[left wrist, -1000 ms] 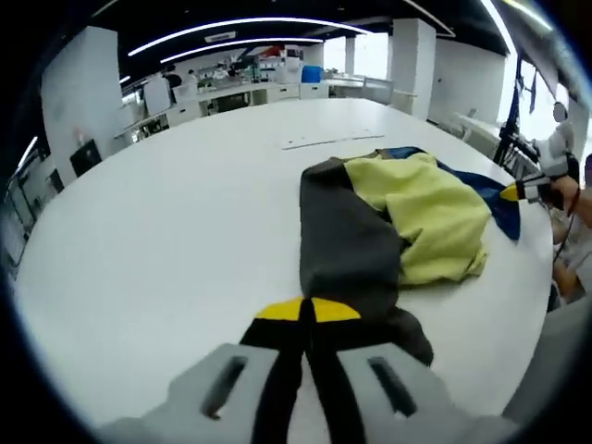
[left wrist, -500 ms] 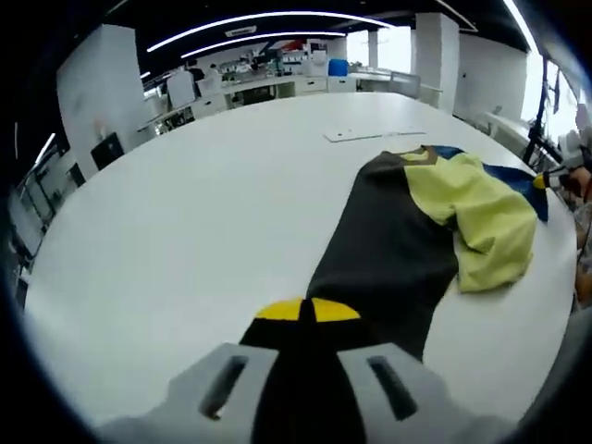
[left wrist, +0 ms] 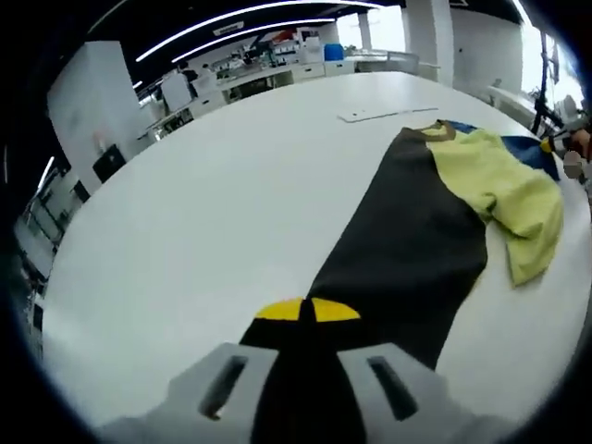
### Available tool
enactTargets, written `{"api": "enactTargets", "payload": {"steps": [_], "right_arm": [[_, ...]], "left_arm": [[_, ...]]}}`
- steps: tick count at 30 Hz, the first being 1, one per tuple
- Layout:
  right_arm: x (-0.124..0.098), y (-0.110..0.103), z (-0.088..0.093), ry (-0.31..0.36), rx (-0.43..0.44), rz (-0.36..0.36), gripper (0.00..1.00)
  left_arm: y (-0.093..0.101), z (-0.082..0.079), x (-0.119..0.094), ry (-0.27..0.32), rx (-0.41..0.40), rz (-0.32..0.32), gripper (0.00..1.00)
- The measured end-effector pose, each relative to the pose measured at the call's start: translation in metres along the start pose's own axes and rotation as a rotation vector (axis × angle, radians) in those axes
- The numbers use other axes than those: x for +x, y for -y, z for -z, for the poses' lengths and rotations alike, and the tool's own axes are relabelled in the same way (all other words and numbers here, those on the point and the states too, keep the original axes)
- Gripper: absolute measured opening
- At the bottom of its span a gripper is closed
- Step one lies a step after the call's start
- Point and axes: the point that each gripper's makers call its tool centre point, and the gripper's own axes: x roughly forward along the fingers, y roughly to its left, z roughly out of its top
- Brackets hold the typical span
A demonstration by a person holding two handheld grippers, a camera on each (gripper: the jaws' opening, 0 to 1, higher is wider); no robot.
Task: Fold the garment on the visible template until the final outline fits inside the template.
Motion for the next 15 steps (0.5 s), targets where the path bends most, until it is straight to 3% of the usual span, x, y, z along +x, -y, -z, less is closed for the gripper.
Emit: {"api": "enactTargets", "payload": {"steps": [7, 9, 13, 15], "right_arm": [[0.009, 0.008, -0.002, -0.02, -0.006, 0.004, 0.0], [0.01, 0.01, -0.003, -0.025, -0.015, 0.011, 0.0], [0.01, 0.012, -0.004, -0.031, -0.016, 0.012, 0.0], [0.009, 0.012, -0.003, -0.036, -0.021, 0.009, 0.0]], "left_arm": [[-0.018, 0.003, 0.005, -0.04, 0.039, -0.037, 0.0], [-0.029, 0.005, 0.005, -0.06, 0.058, -0.074, 0.0], [-0.031, 0.002, -0.003, -0.034, -0.054, -0.069, 0.0], [-0.034, 0.006, -0.001, -0.035, -0.039, -0.069, 0.0]]}}
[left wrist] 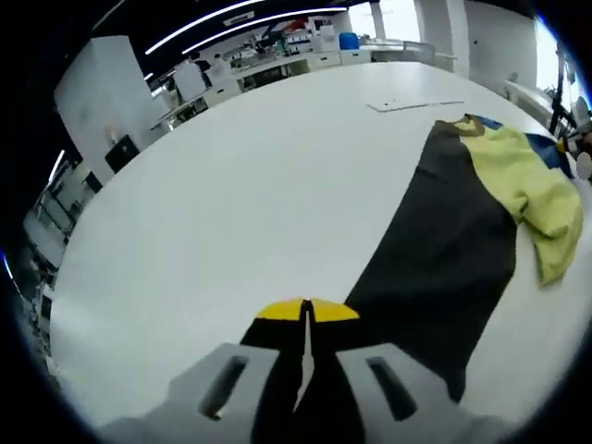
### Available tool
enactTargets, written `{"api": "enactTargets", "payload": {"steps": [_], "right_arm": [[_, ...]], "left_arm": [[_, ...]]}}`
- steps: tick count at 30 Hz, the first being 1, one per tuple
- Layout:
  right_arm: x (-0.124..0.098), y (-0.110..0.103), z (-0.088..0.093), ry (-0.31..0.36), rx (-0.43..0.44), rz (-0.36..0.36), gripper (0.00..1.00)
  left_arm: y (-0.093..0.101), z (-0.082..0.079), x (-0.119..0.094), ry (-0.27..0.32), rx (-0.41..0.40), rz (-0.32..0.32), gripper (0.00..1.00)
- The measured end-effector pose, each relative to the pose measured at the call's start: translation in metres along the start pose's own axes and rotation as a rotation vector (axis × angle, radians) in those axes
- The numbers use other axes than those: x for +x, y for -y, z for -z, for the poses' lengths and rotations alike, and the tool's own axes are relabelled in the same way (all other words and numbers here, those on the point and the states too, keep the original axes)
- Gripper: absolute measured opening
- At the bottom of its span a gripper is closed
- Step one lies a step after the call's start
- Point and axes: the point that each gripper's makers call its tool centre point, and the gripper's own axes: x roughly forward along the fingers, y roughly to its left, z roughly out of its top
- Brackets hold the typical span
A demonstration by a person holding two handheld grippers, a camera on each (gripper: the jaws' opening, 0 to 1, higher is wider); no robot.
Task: Fold the garment on the visible template until the final outline fits inside the template.
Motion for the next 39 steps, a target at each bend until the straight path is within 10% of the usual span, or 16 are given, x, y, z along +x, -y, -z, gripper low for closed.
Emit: {"api": "enactTargets", "payload": {"steps": [13, 24, 39], "right_arm": [[-0.012, 0.0, -0.006, 0.039, 0.119, -0.019, 0.14], [-0.037, -0.03, 0.003, 0.053, 0.114, -0.095, 0.4], [-0.042, -0.065, 0.028, 0.041, 0.093, -0.13, 0.28]], "left_arm": [[0.021, -0.01, -0.007, 0.043, -0.038, 0.068, 0.06], [0.091, -0.021, -0.027, 0.094, -0.007, 0.225, 0.24], [0.16, -0.029, -0.033, 0.132, 0.023, 0.353, 0.24]]}}
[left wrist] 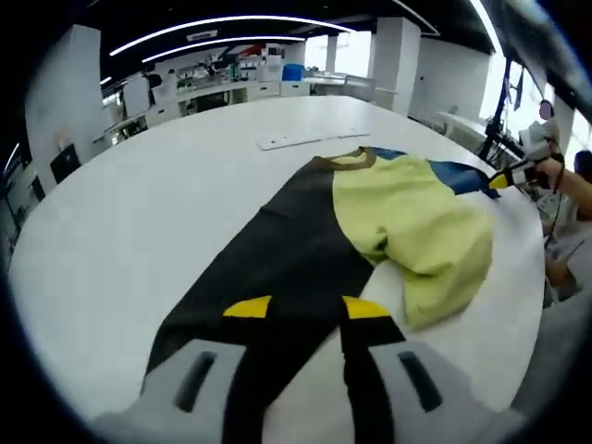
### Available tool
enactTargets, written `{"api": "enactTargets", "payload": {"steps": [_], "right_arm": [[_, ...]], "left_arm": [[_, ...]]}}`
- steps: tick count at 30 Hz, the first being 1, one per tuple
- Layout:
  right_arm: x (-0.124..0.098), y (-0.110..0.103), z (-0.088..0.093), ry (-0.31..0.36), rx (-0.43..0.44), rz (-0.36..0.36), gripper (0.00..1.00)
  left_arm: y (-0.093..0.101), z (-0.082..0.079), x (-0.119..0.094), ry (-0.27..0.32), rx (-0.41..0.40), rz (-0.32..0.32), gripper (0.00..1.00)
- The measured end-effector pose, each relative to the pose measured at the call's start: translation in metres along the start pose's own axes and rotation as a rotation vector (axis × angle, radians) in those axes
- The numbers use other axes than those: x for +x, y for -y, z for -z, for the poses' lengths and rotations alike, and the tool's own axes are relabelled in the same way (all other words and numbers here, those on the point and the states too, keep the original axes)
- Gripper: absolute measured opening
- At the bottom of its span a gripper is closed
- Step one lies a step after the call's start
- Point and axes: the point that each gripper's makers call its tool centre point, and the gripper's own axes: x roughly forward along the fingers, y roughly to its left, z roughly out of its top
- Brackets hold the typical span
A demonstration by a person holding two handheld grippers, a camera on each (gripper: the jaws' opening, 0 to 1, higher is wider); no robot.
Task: Fold the garment on the visible template until the final outline fits inside the template.
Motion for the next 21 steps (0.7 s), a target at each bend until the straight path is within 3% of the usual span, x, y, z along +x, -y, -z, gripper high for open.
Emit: {"api": "enactTargets", "payload": {"steps": [4, 9, 15, 21], "right_arm": [[0.006, 0.0, 0.008, -0.009, 0.007, 0.004, 0.24], [0.008, 0.005, 0.014, -0.018, 0.014, 0.024, 0.19], [0.01, 0.008, 0.021, -0.029, 0.022, 0.032, 0.14], [0.012, 0.013, 0.02, -0.017, 0.016, 0.058, 0.05]], "left_arm": [[0.009, 0.004, 0.009, -0.011, 0.033, 0.019, 0.22], [0.006, 0.016, 0.015, -0.06, 0.12, -0.008, 0.2], [0.003, 0.024, 0.02, -0.094, 0.14, -0.026, 0.15], [0.002, 0.021, 0.022, -0.075, 0.119, -0.026, 0.11]]}}
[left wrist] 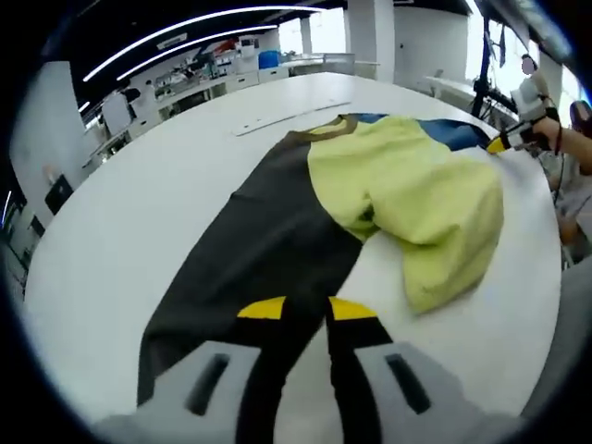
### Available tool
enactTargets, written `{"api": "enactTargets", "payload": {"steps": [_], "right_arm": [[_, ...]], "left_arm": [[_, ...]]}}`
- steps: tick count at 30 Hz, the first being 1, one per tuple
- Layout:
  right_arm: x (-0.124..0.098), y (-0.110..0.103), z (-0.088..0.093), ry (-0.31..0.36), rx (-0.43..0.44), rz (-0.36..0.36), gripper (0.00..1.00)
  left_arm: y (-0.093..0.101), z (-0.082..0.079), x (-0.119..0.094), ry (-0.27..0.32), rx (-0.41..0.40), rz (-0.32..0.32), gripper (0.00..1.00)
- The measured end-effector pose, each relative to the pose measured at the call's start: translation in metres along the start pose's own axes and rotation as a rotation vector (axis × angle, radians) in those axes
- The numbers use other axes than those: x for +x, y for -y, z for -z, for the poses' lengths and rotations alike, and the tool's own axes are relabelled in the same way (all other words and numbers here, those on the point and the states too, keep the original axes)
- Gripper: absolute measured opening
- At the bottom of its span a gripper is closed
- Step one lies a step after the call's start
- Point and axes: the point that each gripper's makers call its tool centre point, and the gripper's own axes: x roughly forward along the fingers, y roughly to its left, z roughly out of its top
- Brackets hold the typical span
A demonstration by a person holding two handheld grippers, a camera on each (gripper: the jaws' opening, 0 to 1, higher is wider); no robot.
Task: Fold the garment on the visible template until the final outline fits inside the template.
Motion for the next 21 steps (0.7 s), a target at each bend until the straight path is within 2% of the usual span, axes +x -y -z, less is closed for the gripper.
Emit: {"api": "enactTargets", "payload": {"steps": [5, 13, 21], "right_arm": [[-0.002, 0.003, 0.001, 0.003, -0.005, 0.002, 0.0], [-0.013, 0.012, 0.012, -0.021, -0.086, -0.001, 0.0], [-0.025, 0.035, 0.02, -0.025, -0.143, 0.007, 0.0]], "left_arm": [[-0.001, -0.003, 0.003, 0.013, 0.0, -0.021, 0.01], [-0.006, -0.005, 0.003, -0.018, 0.025, -0.054, 0.0], [-0.018, -0.011, -0.002, 0.004, -0.029, -0.067, 0.0]]}}
